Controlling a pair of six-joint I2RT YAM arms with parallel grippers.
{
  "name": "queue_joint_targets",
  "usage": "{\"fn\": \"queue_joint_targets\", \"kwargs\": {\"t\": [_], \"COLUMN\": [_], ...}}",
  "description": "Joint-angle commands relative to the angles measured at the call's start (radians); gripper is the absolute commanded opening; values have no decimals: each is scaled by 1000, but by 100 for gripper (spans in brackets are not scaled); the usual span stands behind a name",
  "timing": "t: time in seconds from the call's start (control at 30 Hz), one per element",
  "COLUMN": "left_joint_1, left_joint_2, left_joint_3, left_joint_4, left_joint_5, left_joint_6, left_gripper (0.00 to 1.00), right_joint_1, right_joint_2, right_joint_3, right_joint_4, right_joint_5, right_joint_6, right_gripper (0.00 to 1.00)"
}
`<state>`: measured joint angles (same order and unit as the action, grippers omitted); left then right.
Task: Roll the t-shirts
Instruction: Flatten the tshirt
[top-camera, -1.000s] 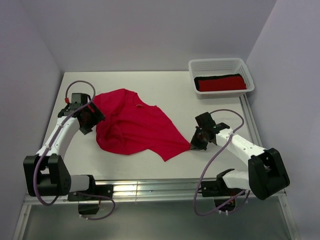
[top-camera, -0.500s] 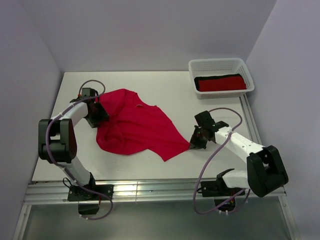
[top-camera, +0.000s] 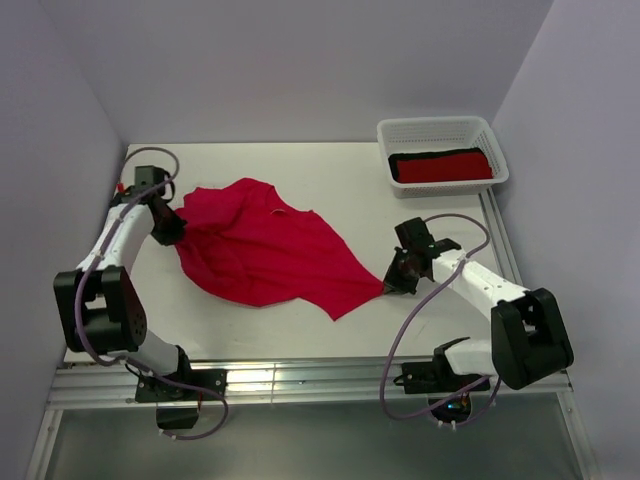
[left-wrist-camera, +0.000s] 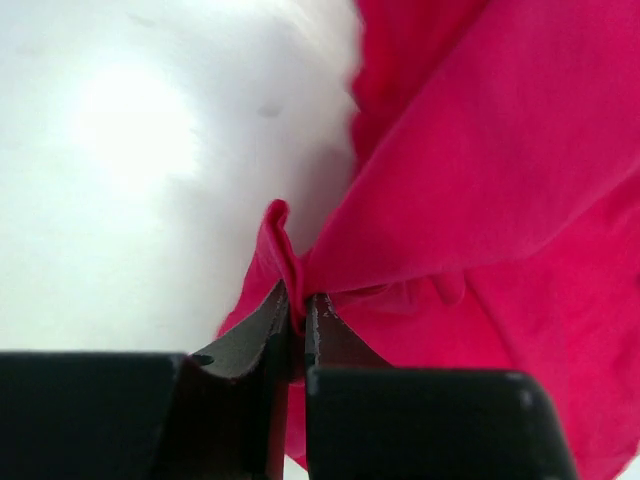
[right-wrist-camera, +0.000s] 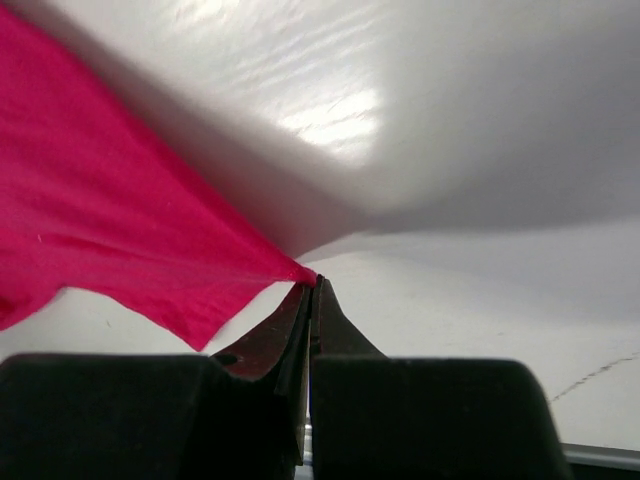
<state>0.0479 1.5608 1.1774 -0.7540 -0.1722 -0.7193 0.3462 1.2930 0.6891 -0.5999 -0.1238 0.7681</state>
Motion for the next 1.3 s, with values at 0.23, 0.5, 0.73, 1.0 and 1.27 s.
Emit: {"fn": "queue_joint_targets", "kwargs": {"t": [0.23, 0.5, 0.73, 1.0, 1.27], "left_joint_1": [287, 287, 283, 238, 121], "left_joint_2": [-172, -375, -519, -426, -278], "left_joint_3": [62, -177, -402, -386, -351], "left_joint_4": [-151, -130, 1, 22, 114], "left_joint_5": [112, 199, 401, 409, 393], "left_joint_6": [-35, -49, 29, 26, -29], "left_gripper": [39, 93, 86, 77, 59], "right_joint_1": [-208, -210, -260, -486, -595], "right_joint_2": [-129, -224, -155, -67, -74], "right_joint_3": [95, 170, 145, 214, 181], "right_joint_4": [-64, -136, -72, -61, -41], "right_joint_5": [-19, 49, 88, 122, 145], "right_joint_6": [-6, -6, 0, 22, 13], "right_gripper": [0, 0, 0, 0, 0]}}
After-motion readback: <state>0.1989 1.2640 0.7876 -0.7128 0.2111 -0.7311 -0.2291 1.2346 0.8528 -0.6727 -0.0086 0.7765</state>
